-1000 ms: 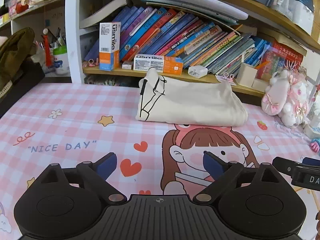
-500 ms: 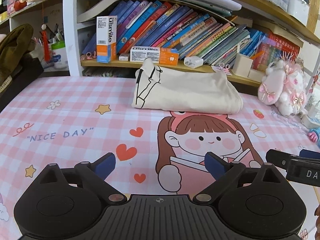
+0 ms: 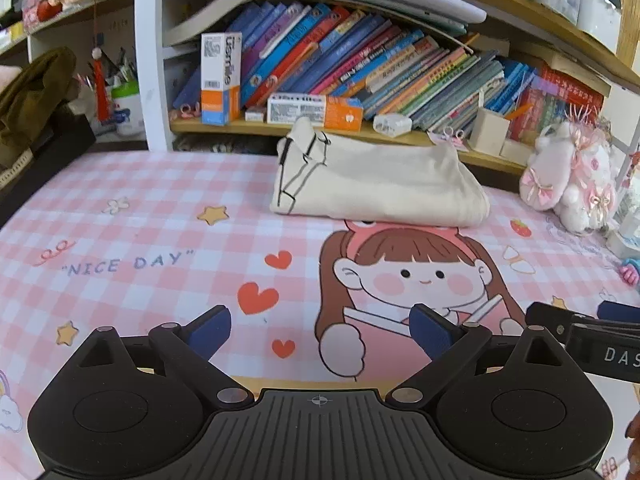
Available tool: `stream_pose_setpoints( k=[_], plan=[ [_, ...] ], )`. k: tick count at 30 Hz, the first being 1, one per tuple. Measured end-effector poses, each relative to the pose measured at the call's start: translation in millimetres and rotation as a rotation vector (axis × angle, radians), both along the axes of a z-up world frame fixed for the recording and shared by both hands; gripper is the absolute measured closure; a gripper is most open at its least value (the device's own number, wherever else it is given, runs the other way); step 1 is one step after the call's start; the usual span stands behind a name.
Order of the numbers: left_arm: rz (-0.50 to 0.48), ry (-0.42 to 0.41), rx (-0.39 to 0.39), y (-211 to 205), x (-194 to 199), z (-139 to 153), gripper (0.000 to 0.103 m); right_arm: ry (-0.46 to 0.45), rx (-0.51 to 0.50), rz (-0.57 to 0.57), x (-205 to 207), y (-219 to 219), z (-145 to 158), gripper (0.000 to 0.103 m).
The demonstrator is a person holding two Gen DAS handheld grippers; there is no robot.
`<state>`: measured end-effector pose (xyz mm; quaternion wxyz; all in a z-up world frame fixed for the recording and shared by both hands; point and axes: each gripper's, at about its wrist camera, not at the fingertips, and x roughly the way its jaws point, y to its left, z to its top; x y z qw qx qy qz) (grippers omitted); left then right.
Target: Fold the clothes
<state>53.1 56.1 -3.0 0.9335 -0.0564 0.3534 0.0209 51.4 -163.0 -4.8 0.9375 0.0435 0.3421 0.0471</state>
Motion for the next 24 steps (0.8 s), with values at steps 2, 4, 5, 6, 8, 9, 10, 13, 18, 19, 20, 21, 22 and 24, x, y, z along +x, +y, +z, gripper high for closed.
stream_pose_setpoints(
  k=[2, 4, 5, 6, 8, 9, 10, 13, 18, 19, 20, 21, 22, 24],
  plan=[
    [0.0, 0.0, -0.004, 0.2, -0.7, -0.6, 0.005, 0.0, 0.0, 0.0, -0.1, 0.5, -0.1, 0.0],
    [-0.002, -0.003, 0.004, -0.6, -1.1, -0.6, 0.005, 0.001, 0.001, -0.002, -0.7, 1.0, -0.1, 0.0],
    [-0.004, -0.002, 0.005, -0.8, -1.1, -0.7, 0.005, 0.002, 0.001, -0.002, -0.7, 1.2, -0.2, 0.0],
    [-0.006, -0.001, 0.006, -1.0, -1.2, -0.8, 0.005, 0.004, 0.003, 0.0, -0.2, 0.8, -0.3, 0.0],
    [-0.01, 0.0, 0.009, -1.5, -1.5, -0.8, 0.005, 0.009, 0.006, -0.002, 0.2, 0.4, -0.5, 0.0],
    [-0.012, 0.001, 0.008, -1.9, -1.8, -0.9, 0.005, 0.012, 0.008, -0.003, 0.3, 0.2, -0.7, 0.0],
    [-0.015, 0.002, 0.007, -2.3, -2.1, -0.9, 0.005, 0.012, 0.008, -0.004, 0.1, 0.0, -0.7, 0.0],
    [-0.021, 0.006, 0.002, -2.9, -2.2, -1.4, 0.005, 0.012, 0.007, -0.006, -0.6, -0.1, -0.9, 0.0],
    [-0.025, 0.011, -0.003, -3.3, -2.6, -2.4, 0.005, 0.018, 0.009, -0.004, -0.6, 0.7, -1.5, 0.0],
    [-0.025, 0.012, -0.005, -3.2, -2.7, -2.4, 0.005, 0.018, 0.008, -0.003, -0.9, 0.6, -1.5, 0.0],
    [-0.024, 0.013, -0.008, -2.9, -2.8, -2.6, 0.005, 0.018, 0.008, -0.003, -1.2, 0.6, -1.5, 0.0],
    [-0.025, 0.012, -0.016, -2.8, -2.7, -2.8, 0.005, 0.019, 0.007, -0.003, -1.3, 0.8, -1.5, 0.0],
    [-0.025, 0.013, -0.016, -3.0, -2.7, -3.1, 0.005, 0.02, 0.007, -0.004, -1.4, 0.8, -1.6, 0.0],
    [-0.027, 0.016, -0.016, -3.4, -2.6, -3.9, 0.005, 0.022, 0.007, -0.006, -1.5, 1.0, -1.9, 0.0]
  ],
)
